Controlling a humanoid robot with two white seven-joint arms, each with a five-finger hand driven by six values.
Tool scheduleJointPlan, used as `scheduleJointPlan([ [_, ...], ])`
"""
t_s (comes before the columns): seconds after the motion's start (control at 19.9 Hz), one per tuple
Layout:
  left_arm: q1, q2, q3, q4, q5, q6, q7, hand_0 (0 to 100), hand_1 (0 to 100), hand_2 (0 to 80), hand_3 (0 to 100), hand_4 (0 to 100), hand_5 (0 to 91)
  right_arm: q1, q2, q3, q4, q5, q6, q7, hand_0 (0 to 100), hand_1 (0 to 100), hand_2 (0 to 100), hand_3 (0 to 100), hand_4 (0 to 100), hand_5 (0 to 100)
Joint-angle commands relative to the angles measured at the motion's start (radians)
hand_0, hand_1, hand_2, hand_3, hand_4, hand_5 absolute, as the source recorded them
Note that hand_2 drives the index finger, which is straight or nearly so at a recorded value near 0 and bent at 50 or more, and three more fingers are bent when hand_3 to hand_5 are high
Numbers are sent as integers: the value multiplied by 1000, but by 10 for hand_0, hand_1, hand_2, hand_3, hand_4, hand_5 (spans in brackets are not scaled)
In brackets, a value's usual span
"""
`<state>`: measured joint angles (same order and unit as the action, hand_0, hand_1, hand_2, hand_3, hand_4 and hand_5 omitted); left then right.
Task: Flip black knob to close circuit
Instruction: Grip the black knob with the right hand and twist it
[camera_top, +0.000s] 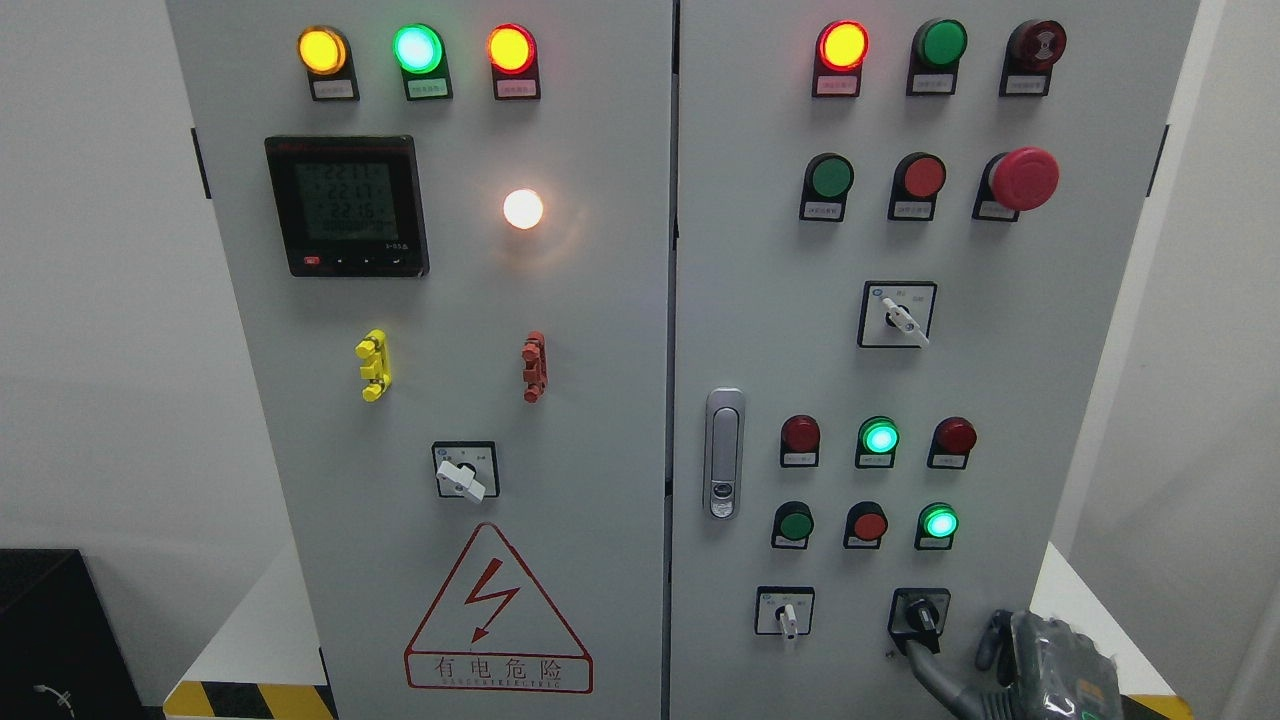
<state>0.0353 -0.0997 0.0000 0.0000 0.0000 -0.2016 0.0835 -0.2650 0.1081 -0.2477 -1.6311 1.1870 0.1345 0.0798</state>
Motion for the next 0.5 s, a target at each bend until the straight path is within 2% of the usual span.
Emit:
scheduleJointPlan([
  [0.0, 0, 0, -21, 21, -21, 1, 1, 0, 0, 0, 0, 0, 0, -7, -5, -22, 5, -1, 2, 5, 0, 293, 750, 916, 732, 730],
  [0.45, 0, 0, -21, 21, -21, 1, 1, 0, 0, 0, 0, 0, 0, -14, -5, -22, 2, -15, 4, 6, 0, 287, 752, 915, 732, 733],
])
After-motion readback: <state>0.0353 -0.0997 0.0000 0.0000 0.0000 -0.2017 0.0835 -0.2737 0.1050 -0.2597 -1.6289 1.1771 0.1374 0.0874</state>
